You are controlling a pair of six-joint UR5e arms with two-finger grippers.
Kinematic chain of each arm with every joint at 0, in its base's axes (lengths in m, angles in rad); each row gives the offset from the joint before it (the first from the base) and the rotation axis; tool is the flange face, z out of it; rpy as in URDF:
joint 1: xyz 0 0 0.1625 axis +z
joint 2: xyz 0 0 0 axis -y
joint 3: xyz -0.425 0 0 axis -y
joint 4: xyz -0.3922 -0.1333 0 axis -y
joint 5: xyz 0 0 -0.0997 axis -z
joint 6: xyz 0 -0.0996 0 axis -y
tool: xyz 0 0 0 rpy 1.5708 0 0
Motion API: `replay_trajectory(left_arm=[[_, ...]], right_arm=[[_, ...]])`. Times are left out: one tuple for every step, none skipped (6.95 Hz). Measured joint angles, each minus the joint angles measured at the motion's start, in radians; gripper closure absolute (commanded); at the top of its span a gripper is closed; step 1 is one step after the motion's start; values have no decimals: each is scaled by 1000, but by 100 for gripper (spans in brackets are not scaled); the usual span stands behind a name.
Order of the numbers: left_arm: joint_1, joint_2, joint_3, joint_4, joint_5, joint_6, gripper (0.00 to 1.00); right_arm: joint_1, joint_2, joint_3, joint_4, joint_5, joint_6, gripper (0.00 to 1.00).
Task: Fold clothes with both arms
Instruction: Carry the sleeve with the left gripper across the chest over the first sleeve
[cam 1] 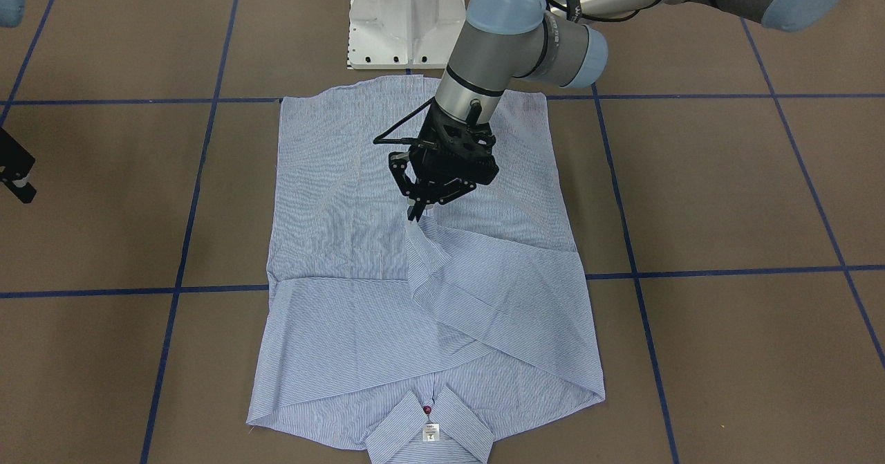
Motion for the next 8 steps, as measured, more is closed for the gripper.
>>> replay_trajectory(left_arm=[[23,-13,23,0,23,-3,95],[41,-34,52,-1,39,-7,14],[56,-54,72,-4,46,-10,0],[80,-69,80,-6,63,-12,0],[110,-81,80,-6,95,-10,0],[130,-88,75,-3,118,4,0],[136,-88,58,21,127,43,0],[137,-74,9,75,126,116,0]], right_arm=[[0,-2,0,0,0,0,0],[0,-5,0,0,0,0,0],[0,-7,1,0,0,0,0],[0,-7,1,0,0,0,0],[0,-7,1,0,0,0,0],[-1,-7,4,0,0,2,0],[-4,-4,8,1,0,21,0],[-15,-3,11,19,1,58,0]])
